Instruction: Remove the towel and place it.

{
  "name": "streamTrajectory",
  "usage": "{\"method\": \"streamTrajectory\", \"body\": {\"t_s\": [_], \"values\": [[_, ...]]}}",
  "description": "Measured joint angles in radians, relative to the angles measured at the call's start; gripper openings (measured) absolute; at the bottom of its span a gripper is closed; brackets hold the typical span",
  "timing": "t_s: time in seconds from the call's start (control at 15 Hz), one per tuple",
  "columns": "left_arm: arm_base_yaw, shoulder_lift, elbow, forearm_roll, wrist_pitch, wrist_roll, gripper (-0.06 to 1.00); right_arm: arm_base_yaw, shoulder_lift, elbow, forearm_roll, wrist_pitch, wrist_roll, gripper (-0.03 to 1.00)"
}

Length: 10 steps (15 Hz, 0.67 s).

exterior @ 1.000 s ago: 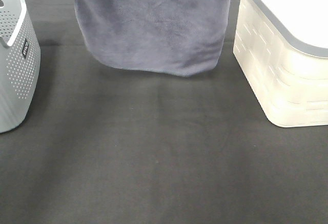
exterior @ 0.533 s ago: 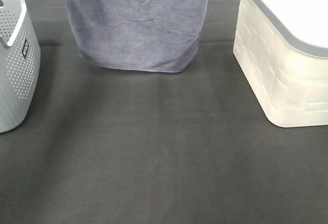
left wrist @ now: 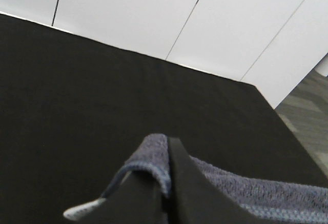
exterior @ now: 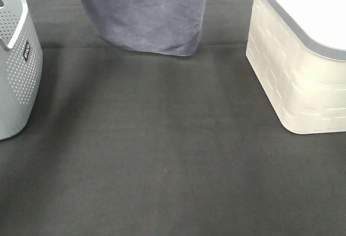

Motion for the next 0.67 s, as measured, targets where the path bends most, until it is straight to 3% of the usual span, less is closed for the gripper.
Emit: {"method": "streamTrajectory", "body": {"t_s": [0.13, 0.33, 0.47, 0.6, 0.67], "values": [[-0.008, -0.016, 0.093, -0.035, -0.003, 0.072, 0.00, 0.001, -0.012, 0.065, 0.000, 0.062, 0.000, 0.02], [-0.014, -0.061, 0.221, -0.093, -0.023, 0.170, 0.00, 0.004, -0.066, 0.213, 0.005, 0.075, 0.000, 0.02], [-0.016, -0.106, 0.378, -0.132, -0.089, 0.266, 0.00, 0.011, -0.138, 0.396, 0.011, 0.073, 0.000, 0.02], [-0.016, -0.112, 0.423, -0.141, -0.108, 0.279, 0.00, 0.017, -0.156, 0.457, 0.023, 0.073, 0.000, 0.02], [-0.015, -0.119, 0.504, -0.143, -0.127, 0.291, 0.00, 0.049, -0.177, 0.559, 0.038, 0.076, 0.000, 0.02]]}}
